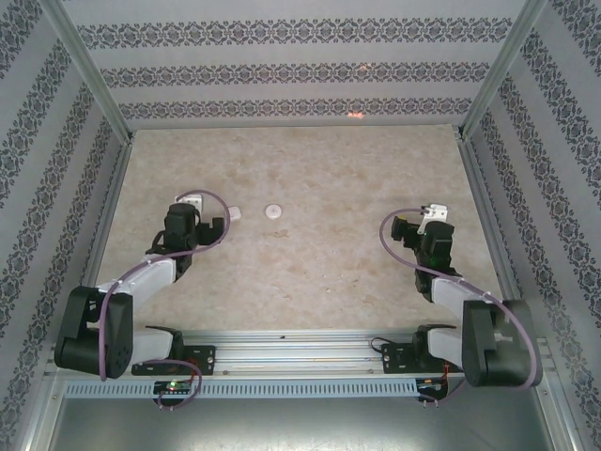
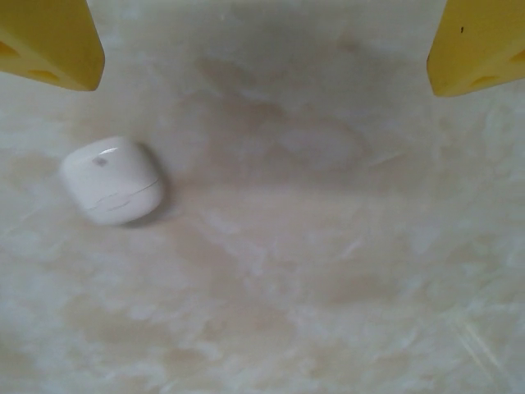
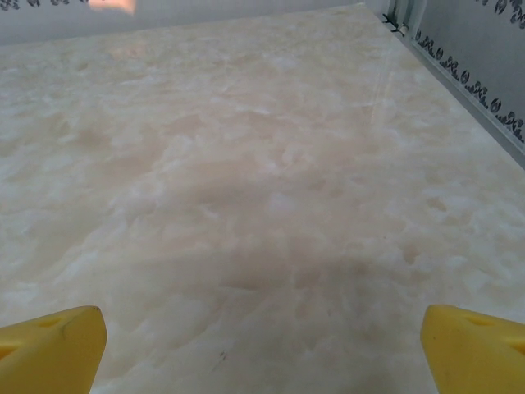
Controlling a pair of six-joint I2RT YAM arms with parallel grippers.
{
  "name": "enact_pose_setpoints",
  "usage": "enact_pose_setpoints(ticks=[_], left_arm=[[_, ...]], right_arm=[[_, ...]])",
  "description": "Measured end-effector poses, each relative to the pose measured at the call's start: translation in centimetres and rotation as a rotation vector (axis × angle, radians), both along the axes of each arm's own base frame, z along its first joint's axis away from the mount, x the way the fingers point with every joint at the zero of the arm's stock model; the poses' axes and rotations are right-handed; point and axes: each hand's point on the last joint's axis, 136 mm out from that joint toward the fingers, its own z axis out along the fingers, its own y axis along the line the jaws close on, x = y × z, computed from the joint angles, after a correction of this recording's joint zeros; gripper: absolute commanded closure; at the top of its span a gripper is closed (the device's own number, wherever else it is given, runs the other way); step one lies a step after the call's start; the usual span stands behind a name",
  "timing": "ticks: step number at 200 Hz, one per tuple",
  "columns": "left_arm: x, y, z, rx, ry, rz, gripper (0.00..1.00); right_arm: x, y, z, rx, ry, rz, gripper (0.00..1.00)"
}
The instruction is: Insert wireless bluetooth earbuds into charging case
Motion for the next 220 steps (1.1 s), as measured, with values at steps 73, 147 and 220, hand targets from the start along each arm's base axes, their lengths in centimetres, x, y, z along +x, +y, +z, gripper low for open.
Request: enact_pose_setpoints(ticks=[73,147,220], left_arm=[[1.0,0.3,-2.2,0.034,-0.236,-0.065,0.0],[5.3,1.8,1.6,0.021,-0.346,-0.028,0.0],[4.8,1.9,0.3,0.014,-0.291,-0.03,0.0]], right_arm=[[3.2,0.8,-1.8,0.001,-0.022,0.049,0.02],[4.7,2.1,-0.2,-0.05,-0.055,0.087,0.02],[4.7,2.1,-0.2,-0.057,-0.055,0.089,0.02]])
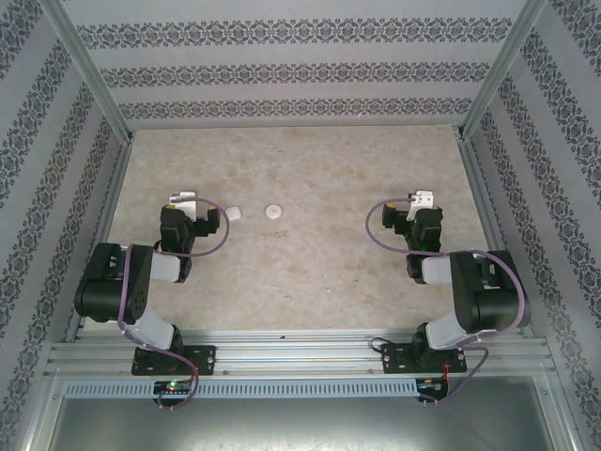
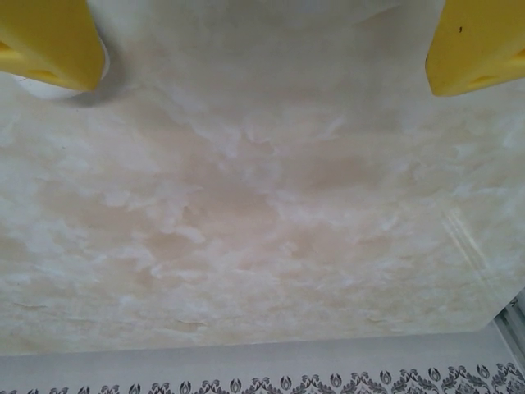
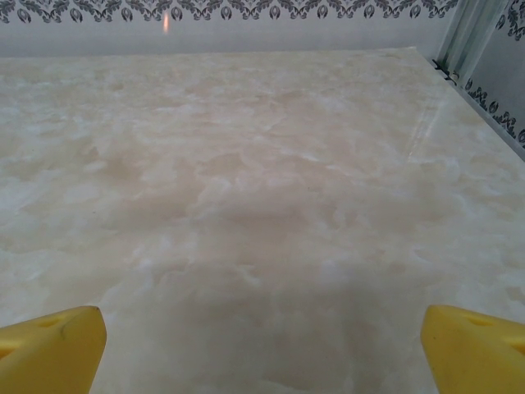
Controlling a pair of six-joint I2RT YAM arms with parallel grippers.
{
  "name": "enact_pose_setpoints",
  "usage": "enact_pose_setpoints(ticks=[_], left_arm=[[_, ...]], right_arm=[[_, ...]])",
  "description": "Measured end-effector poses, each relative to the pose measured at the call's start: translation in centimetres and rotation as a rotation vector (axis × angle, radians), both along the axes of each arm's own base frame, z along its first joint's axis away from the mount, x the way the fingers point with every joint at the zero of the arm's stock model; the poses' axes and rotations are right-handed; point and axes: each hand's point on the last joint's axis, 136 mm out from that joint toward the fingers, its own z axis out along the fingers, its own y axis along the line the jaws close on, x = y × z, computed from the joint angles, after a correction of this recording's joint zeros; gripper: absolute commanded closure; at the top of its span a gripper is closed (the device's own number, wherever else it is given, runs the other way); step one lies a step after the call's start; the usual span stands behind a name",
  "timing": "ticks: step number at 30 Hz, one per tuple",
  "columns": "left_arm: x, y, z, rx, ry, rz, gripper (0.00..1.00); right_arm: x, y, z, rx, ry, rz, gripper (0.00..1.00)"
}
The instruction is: Insert wireless bluetooth earbuds into charging case
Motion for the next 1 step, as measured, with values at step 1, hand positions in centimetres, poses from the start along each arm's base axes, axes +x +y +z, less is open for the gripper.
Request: enact_pose_setpoints(ticks=[1], left_arm=[[-0.02,0.0,-0.04,0.0,0.002,0.0,0.0]], right_arm=[[0.0,0.01,0.0,0.0,0.0,0.0,0.02]])
